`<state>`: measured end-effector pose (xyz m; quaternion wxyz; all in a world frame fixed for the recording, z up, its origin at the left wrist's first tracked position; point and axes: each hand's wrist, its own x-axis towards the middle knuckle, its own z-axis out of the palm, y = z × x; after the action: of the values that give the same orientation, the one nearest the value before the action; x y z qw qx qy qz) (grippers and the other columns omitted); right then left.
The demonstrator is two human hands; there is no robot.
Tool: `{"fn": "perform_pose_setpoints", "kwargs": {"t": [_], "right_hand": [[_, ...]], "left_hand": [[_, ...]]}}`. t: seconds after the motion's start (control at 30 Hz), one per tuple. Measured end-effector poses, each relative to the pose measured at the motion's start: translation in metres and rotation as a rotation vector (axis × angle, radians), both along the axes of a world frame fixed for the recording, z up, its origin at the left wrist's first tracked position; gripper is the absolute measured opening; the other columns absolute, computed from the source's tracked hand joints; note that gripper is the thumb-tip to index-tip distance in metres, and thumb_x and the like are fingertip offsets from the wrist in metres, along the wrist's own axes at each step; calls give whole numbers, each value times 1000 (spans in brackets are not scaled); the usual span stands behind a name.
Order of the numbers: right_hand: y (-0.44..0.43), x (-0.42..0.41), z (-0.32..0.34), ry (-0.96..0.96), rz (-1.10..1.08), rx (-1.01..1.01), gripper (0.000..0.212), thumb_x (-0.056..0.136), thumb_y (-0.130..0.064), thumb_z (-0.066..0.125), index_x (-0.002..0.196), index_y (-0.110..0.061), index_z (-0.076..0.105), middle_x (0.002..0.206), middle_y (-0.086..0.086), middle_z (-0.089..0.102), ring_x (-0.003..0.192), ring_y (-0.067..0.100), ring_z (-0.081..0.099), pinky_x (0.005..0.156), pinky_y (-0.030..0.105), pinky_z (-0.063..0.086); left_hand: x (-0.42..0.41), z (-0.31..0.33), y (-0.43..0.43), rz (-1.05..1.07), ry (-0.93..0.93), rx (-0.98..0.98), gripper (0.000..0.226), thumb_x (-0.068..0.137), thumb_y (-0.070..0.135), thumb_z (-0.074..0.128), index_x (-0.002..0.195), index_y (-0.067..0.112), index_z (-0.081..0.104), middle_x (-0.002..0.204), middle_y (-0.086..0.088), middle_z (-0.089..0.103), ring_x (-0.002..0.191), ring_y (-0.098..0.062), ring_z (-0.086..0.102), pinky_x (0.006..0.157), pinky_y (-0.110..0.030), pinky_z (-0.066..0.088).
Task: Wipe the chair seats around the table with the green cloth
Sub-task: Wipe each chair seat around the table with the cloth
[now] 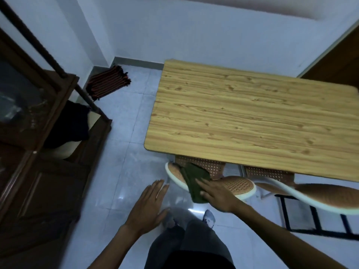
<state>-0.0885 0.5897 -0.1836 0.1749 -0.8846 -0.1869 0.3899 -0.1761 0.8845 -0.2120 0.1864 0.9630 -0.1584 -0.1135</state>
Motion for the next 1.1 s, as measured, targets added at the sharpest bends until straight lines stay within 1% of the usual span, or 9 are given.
{"fn": "perform_pose_setpoints", "kwargs": {"t": [0.07, 0.23, 0.4, 0.47, 0.53, 0.7, 0.83, 0.97, 1.1], "right_hand": [[-53, -23, 0, -143, -48, -123, 77, 89, -71, -10, 155, -41, 18, 162, 0, 30, 149, 23, 27, 123, 46, 12], [-126, -18, -2, -189, -286, -279, 75, 88, -61, 5, 149, -36, 40, 160, 1, 34, 149, 29, 24, 117, 52, 17], [-116, 14, -15, -167, 163, -220, 41, 105, -28, 37, 137, -16, 58, 157, -5, 31, 147, 26, 33, 120, 49, 14], [-88, 23, -3, -150, 312, -115, 35, 102, -18, 49, 135, -14, 60, 156, 0, 39, 144, 28, 39, 115, 59, 30], [-50, 32, 14, 22, 339, 17, 42, 106, -19, 41, 147, -15, 47, 161, 5, 30, 148, 27, 30, 120, 52, 25], [36, 64, 38, 499, -202, 236, 56, 106, -43, 27, 158, -24, 17, 166, 2, 12, 149, 18, 17, 124, 41, 8], [6, 71, 28, 714, -785, 417, 30, 102, -28, 55, 122, -7, 62, 138, 10, 56, 125, 19, 53, 102, 29, 41], [-62, 62, -4, 588, -1179, 449, 55, 65, -44, 89, 111, -19, 71, 108, 6, 76, 93, 17, 75, 84, 36, 59], [-86, 98, -45, 530, -477, -10, 53, 77, -56, 70, 120, -27, 62, 124, 6, 66, 102, 22, 64, 86, 38, 54]], "left_hand": [[17, -2, -7, -33, 20, 5, 76, 94, 54, 49, 153, 11, 30, 159, -12, 32, 147, -26, 30, 119, -44, 28], [43, -7, -26, -61, 130, 29, 83, 92, 65, 43, 153, 10, 28, 161, -13, 27, 149, -30, 24, 119, -46, 23], [42, -15, -34, -18, 168, 13, 86, 93, 73, 20, 158, 20, 1, 165, 0, -8, 152, -17, -12, 124, -43, 2], [42, -19, -35, -16, 186, 33, 86, 94, 73, 17, 158, 19, -3, 165, -1, -11, 152, -17, -15, 124, -45, 3], [41, -18, -38, -15, 193, 68, 86, 94, 71, 21, 158, 18, -2, 165, -3, -9, 152, -20, -13, 123, -47, 4], [37, -22, -46, 36, 243, 111, 92, 92, 71, 31, 157, 17, -6, 165, -3, -11, 151, -22, -16, 121, -47, 7], [42, -27, -51, 39, 239, 153, 92, 90, 72, 31, 158, 13, 9, 163, -15, 21, 150, -30, 14, 110, -48, 32], [50, -32, -51, -8, 127, 186, 87, 91, 75, 20, 155, 16, 13, 153, -23, 38, 147, -32, 18, 98, -55, 38], [53, -33, -60, 51, 157, 182, 92, 87, 78, 16, 158, 20, 5, 160, -18, 27, 154, -21, 0, 89, -58, 43]]}}
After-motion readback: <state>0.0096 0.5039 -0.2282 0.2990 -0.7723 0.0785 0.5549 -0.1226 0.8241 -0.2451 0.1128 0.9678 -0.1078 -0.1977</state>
